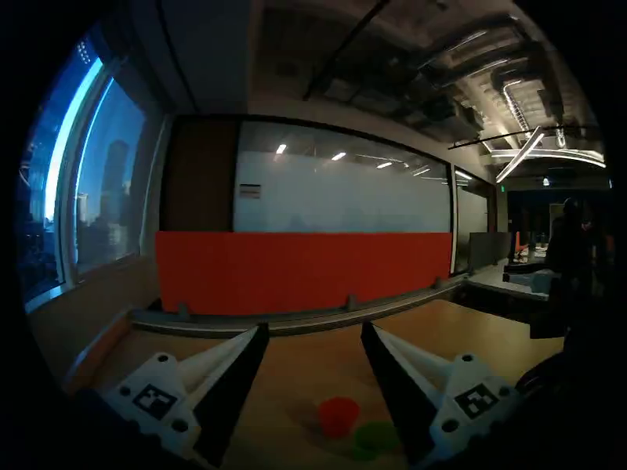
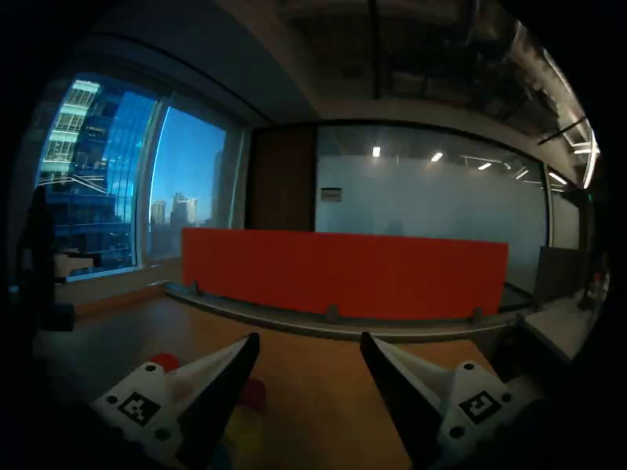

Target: Pour water

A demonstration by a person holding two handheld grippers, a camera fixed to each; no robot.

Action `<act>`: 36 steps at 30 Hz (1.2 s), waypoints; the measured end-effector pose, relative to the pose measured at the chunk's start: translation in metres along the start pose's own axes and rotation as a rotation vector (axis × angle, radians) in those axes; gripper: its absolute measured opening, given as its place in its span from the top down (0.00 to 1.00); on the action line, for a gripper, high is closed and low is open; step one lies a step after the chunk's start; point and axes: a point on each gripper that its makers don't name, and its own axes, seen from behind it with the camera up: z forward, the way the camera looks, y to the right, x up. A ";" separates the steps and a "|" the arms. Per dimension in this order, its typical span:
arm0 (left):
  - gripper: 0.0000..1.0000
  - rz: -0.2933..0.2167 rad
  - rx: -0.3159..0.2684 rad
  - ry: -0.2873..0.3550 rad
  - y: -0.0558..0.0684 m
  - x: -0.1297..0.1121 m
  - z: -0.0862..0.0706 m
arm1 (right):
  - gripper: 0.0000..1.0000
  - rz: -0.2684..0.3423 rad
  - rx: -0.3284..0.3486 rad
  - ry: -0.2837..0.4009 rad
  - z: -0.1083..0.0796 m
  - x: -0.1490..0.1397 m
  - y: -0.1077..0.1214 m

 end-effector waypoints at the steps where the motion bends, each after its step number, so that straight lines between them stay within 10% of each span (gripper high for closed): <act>1: 0.13 0.002 -0.010 -0.001 0.002 0.001 0.000 | 0.01 -0.004 0.022 0.002 -0.001 0.002 -0.004; 15: 0.13 0.027 -0.153 -0.011 0.030 0.005 -0.003 | 0.01 0.033 0.278 0.049 -0.014 0.035 -0.050; 36: 0.13 0.042 -0.230 -0.094 0.037 -0.022 -0.008 | 0.01 -0.047 0.384 -0.076 -0.031 0.011 -0.067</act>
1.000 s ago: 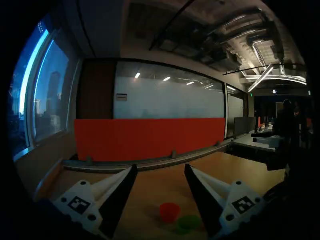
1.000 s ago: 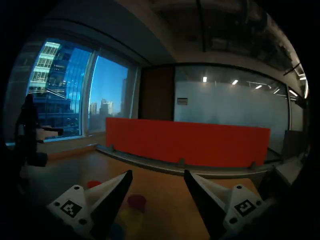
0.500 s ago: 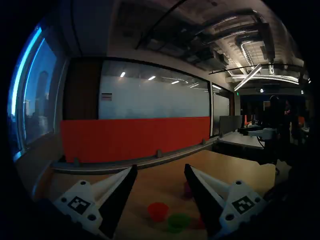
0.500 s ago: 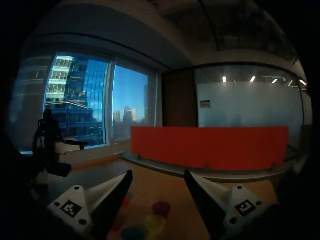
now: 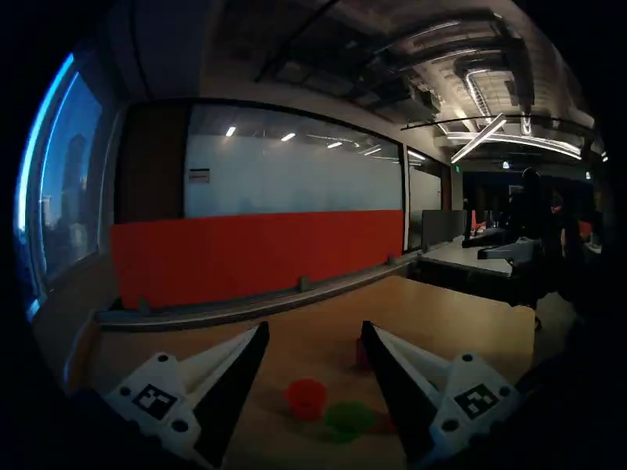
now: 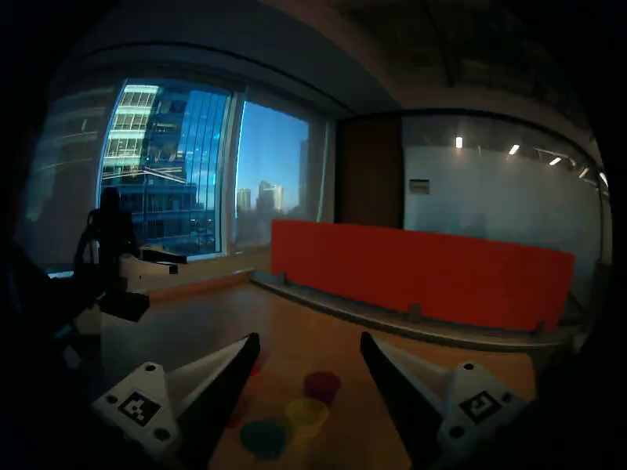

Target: Pour water

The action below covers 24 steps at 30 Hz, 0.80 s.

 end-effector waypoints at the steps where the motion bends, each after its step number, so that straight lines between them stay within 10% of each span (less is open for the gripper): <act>1: 0.13 0.001 -0.007 -0.006 0.002 -0.003 0.000 | 0.01 -0.008 0.003 -0.011 -0.001 -0.003 -0.001; 24: 0.13 0.057 -0.096 -0.125 0.022 -0.055 -0.002 | 0.01 -0.092 0.065 -0.173 -0.004 -0.060 -0.021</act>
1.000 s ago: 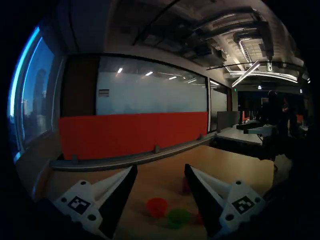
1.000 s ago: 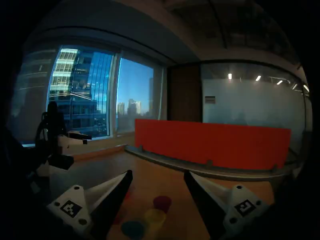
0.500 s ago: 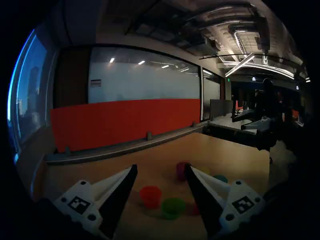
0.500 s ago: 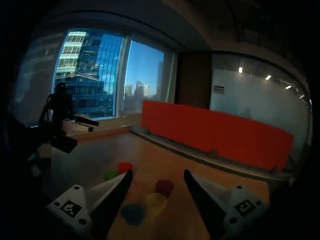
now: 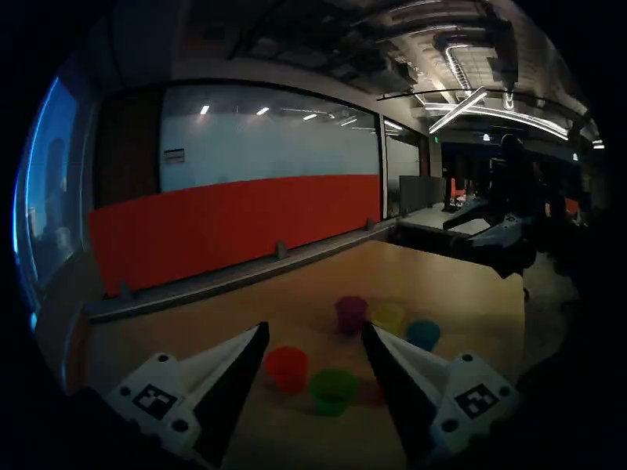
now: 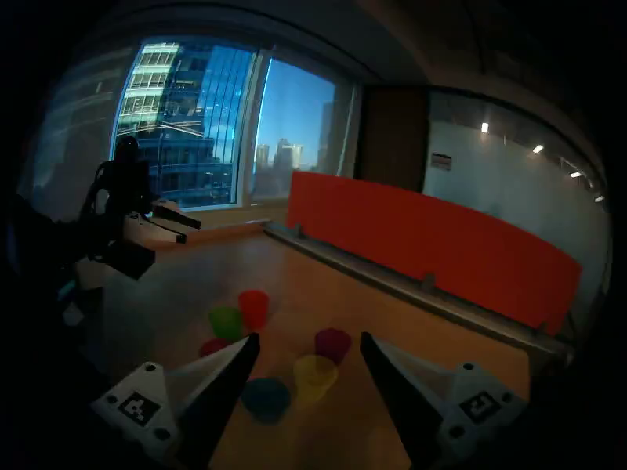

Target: Pour water

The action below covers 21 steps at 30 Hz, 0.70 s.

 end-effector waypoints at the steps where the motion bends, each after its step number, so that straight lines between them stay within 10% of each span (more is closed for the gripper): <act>1: 0.13 0.001 -0.003 -0.004 0.001 -0.002 0.001 | 0.01 -0.004 0.004 -0.004 0.001 -0.002 -0.001; 21: 0.13 -0.003 -0.061 -0.087 0.013 -0.050 0.016 | 0.00 0.004 0.060 -0.088 0.018 -0.047 -0.015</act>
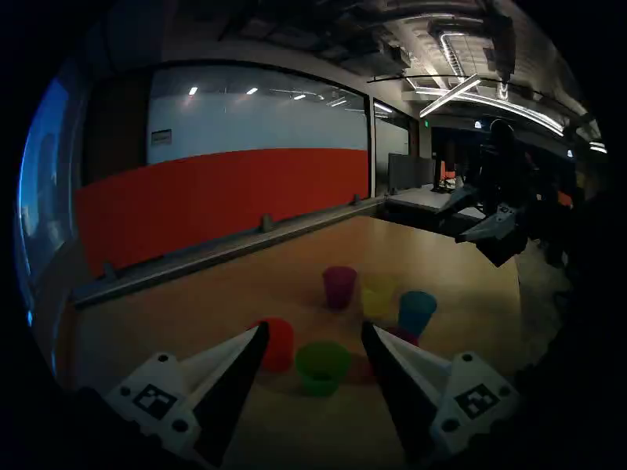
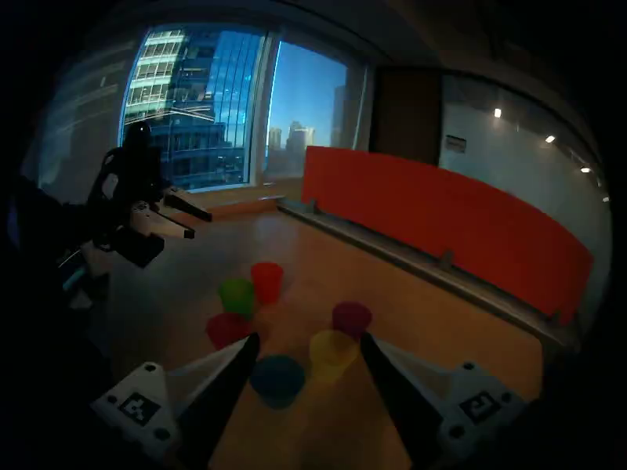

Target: Pour water

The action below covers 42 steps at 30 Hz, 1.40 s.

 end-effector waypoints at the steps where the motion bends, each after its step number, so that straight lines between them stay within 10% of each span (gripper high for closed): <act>1: 0.13 -0.002 -0.003 -0.004 0.000 -0.003 0.001 | 0.01 -0.001 0.003 -0.006 0.001 -0.003 -0.001; 42: 0.13 0.000 -0.079 -0.203 0.011 -0.100 0.043 | 0.01 0.010 0.077 -0.189 0.046 -0.105 -0.031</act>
